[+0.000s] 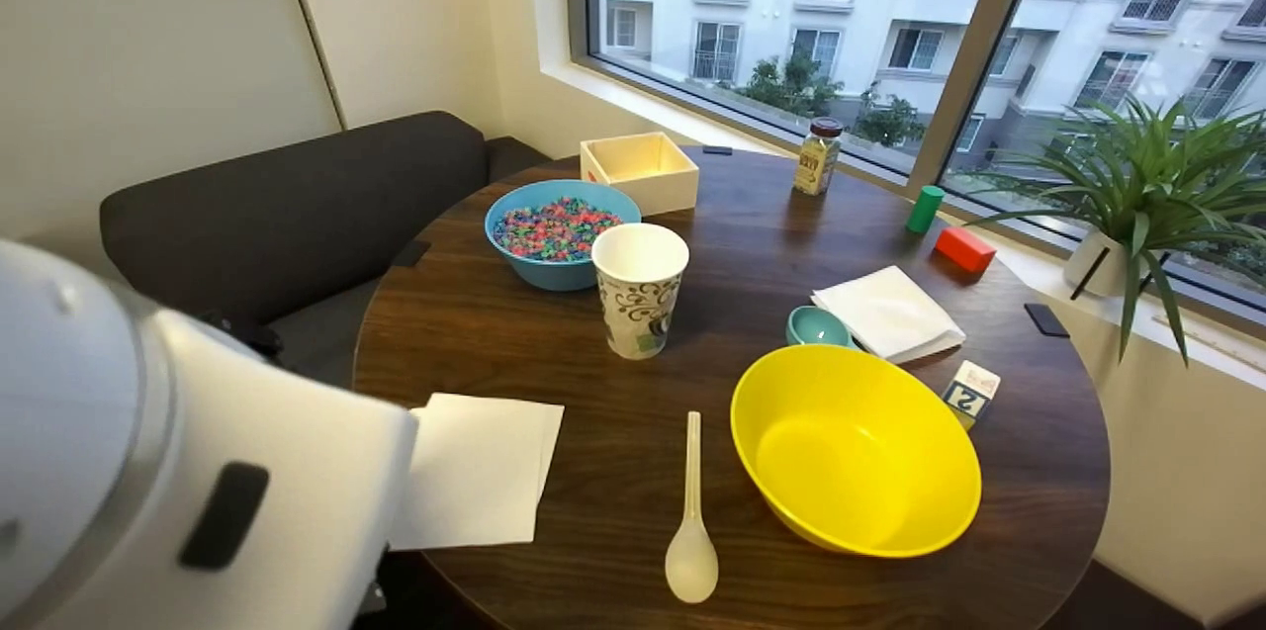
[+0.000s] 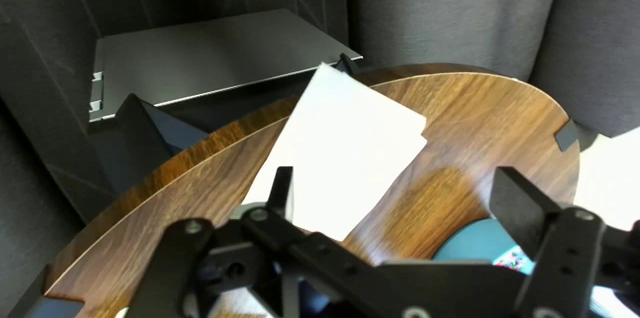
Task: Put the spoon and paper towel over the cup
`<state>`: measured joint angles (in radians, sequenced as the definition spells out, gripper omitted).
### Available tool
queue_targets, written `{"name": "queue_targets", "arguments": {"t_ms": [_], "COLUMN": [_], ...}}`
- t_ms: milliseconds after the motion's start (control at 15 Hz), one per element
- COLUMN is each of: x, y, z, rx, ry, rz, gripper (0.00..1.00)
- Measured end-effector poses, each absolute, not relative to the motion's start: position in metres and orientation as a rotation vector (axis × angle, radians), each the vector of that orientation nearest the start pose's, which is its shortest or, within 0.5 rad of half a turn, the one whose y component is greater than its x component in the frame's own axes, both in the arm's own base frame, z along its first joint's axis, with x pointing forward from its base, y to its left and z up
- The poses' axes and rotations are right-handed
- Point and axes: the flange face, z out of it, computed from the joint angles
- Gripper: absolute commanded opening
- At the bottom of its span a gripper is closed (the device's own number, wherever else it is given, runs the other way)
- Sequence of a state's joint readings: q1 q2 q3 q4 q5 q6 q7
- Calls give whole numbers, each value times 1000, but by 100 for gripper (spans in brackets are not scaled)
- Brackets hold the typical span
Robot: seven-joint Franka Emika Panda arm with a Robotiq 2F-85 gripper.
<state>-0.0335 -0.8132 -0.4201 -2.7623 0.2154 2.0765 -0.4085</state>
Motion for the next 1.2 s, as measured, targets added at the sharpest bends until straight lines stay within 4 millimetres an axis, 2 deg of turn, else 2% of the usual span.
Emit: {"name": "queue_targets", "arguments": {"t_ms": [267, 600, 1200], "x": [297, 296, 309], "y": [-138, -138, -145], "z": [413, 384, 355], "rx": [-2580, -2488, -2435], "ry": [127, 153, 192], "rz": [-294, -142, 62], "gripper": [100, 100, 100]}}
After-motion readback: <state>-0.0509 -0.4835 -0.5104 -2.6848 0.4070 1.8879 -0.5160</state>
